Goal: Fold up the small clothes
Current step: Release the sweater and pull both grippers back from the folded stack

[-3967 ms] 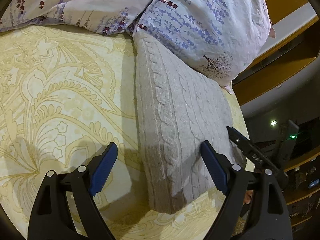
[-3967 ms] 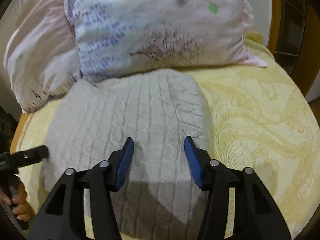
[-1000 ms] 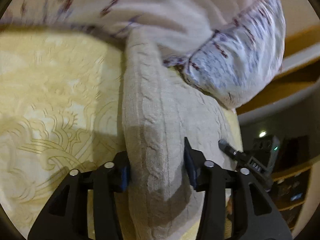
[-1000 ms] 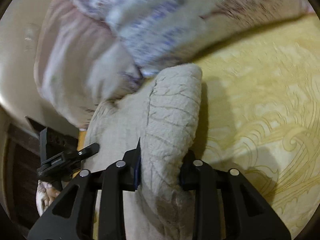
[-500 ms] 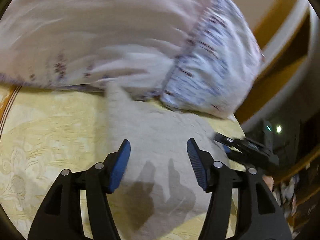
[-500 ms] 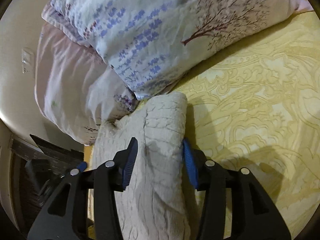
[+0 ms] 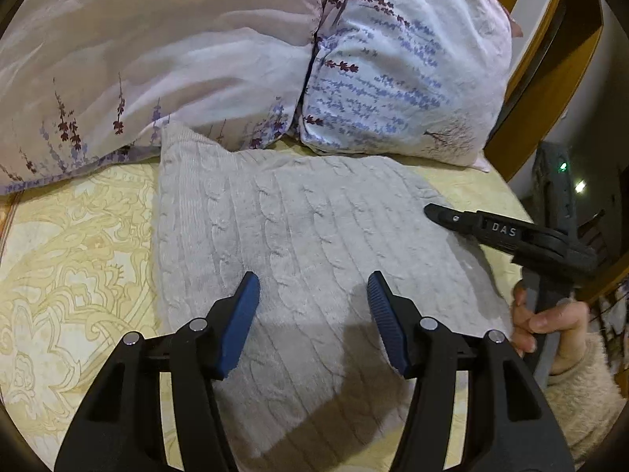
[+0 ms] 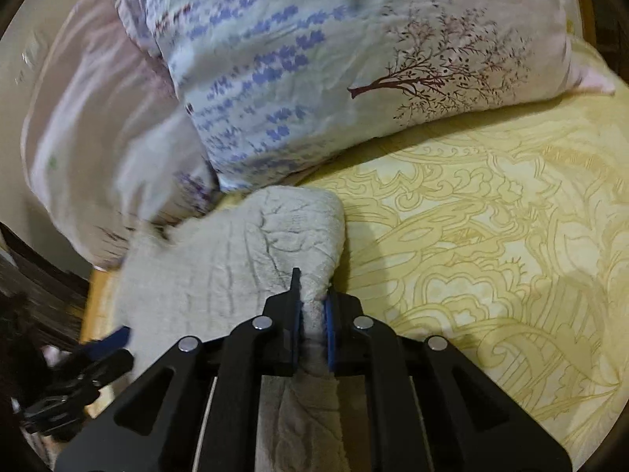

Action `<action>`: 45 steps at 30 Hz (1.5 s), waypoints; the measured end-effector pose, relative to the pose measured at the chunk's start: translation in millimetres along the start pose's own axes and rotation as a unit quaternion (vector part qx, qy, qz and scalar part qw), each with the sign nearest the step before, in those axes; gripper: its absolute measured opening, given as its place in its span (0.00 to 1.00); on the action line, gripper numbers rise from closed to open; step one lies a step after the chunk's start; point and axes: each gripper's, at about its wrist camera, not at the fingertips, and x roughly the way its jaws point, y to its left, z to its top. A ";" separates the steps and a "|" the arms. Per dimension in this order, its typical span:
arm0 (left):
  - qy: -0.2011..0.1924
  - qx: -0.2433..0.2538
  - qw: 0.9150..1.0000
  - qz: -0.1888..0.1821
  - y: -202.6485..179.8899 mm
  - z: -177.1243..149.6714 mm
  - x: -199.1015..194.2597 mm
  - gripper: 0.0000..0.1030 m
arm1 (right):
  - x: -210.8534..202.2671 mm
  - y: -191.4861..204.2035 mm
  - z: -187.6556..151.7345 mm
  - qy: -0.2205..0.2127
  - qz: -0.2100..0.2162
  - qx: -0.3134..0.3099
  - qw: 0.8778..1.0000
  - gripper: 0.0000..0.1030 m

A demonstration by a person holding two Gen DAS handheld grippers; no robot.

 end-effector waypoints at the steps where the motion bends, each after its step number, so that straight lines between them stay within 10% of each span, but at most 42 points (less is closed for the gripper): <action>1: -0.002 0.007 1.000 0.009 -2.5 0.2 0.7 0.58 | -3.0 2.5 0.3 -0.001 -0.010 -0.008 1.000 0.16; 4: -0.012 0.014 1.000 0.015 -7.1 -2.6 -10.5 0.58 | -27.4 14.3 -5.6 -0.035 -0.018 -0.030 0.999 0.35; 11: -0.035 0.032 0.996 0.073 -10.6 -18.8 -42.4 0.59 | -72.6 55.9 -44.6 -0.057 0.040 -0.139 0.988 0.33; 17: -0.022 0.055 0.991 0.117 -17.4 -19.1 -29.1 0.62 | -43.5 66.3 -66.7 -0.019 -0.041 -0.189 0.981 0.31; 37: -0.017 0.042 0.982 0.182 -2.6 -61.8 -40.4 0.70 | -73.5 72.6 -110.7 -0.026 -0.068 -0.208 0.975 0.48; 45: -0.068 0.026 0.983 0.170 -11.2 -90.1 -83.3 0.95 | -129.0 64.5 -125.4 -0.116 -0.066 -0.166 0.977 0.98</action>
